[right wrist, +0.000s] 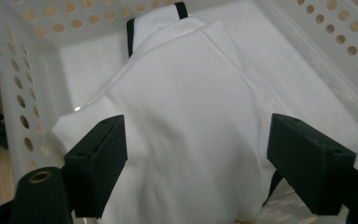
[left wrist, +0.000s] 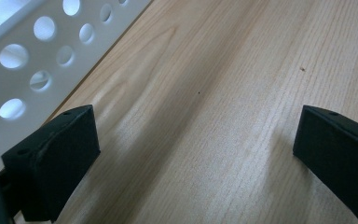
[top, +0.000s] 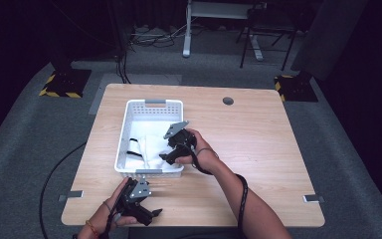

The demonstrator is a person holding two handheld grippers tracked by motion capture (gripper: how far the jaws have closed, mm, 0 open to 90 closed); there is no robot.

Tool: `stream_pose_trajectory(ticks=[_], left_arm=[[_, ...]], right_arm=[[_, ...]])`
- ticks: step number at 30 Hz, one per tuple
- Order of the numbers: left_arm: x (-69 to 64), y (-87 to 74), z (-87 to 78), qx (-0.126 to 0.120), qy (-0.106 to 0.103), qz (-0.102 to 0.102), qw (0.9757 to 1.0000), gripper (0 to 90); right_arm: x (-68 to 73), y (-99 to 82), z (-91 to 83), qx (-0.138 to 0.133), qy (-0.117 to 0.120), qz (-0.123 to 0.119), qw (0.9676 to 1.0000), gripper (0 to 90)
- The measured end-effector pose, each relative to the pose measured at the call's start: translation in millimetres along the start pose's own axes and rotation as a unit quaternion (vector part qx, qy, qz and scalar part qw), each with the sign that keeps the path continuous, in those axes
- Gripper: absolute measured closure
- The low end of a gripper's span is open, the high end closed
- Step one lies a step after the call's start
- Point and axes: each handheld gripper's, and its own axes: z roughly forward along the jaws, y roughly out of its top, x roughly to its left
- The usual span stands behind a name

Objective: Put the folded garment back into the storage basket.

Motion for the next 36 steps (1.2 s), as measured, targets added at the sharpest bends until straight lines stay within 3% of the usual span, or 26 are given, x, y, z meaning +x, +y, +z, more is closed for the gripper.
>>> stream_pose_trajectory(ticks=[5, 10, 15, 20, 31, 36], left_arm=[[0.0, 0.0, 0.0, 0.000, 0.000, 0.000, 1.0000, 0.3], [0.0, 0.0, 0.0, 0.000, 0.000, 0.000, 1.0000, 0.3], [0.0, 0.0, 0.0, 0.000, 0.000, 0.000, 1.0000, 0.3], [0.0, 0.0, 0.0, 0.000, 0.000, 0.000, 1.0000, 0.3], [-0.1, 0.0, 0.1, -0.001, 0.000, -0.001, 1.0000, 0.2], [-0.1, 0.0, 0.1, -0.001, 0.000, -0.001, 1.0000, 0.3]], right_arm=[[2.9, 0.5, 3.2, 0.012, -0.002, -0.010, 0.9999, 10.6], [3.9, 0.1, 5.8, 0.015, 0.012, -0.016, 0.9997, 4.6], [5.5, 0.2, 7.2, 0.025, -0.014, -0.025, 0.9993, 3.4], [7.3, 1.0, 6.8, 0.026, -0.014, -0.033, 0.9990, 3.2], [5.7, 2.4, -2.2, 0.025, -0.022, -0.028, 0.9991, 3.2], [3.5, 3.3, -9.7, 0.010, -0.030, -0.020, 0.9993, 3.1]])
